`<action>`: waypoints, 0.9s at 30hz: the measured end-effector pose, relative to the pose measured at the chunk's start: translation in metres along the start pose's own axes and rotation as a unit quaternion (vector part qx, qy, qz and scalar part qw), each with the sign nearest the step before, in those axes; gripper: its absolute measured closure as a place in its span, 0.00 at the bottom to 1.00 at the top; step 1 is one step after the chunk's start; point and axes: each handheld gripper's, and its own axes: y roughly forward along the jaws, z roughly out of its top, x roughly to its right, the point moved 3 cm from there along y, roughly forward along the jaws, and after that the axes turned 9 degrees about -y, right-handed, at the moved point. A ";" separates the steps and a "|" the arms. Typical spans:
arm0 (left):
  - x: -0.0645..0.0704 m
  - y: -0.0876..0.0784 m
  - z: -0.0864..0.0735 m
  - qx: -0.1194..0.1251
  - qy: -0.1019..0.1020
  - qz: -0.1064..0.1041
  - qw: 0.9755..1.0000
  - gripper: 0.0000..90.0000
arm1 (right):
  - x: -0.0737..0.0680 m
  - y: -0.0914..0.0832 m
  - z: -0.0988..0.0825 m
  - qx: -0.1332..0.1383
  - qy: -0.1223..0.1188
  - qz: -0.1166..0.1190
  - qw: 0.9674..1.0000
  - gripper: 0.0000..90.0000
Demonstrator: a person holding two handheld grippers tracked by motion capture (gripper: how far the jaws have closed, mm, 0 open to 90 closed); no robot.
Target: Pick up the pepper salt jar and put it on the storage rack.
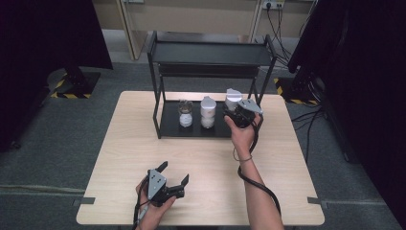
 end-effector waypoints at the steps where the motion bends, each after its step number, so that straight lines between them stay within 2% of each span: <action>1: 0.000 0.000 0.000 0.000 0.000 0.000 1.000 0.08 | 0.000 0.001 0.000 0.000 0.001 0.000 1.000 0.34; 12: 0.000 0.000 0.000 0.000 -0.001 0.000 1.000 0.08 | -0.003 0.011 -0.001 -0.006 0.006 0.001 1.000 0.34; 27: 0.000 0.000 0.000 0.000 -0.002 -0.001 1.000 0.08 | -0.002 0.023 -0.012 -0.027 0.003 -0.007 1.000 0.34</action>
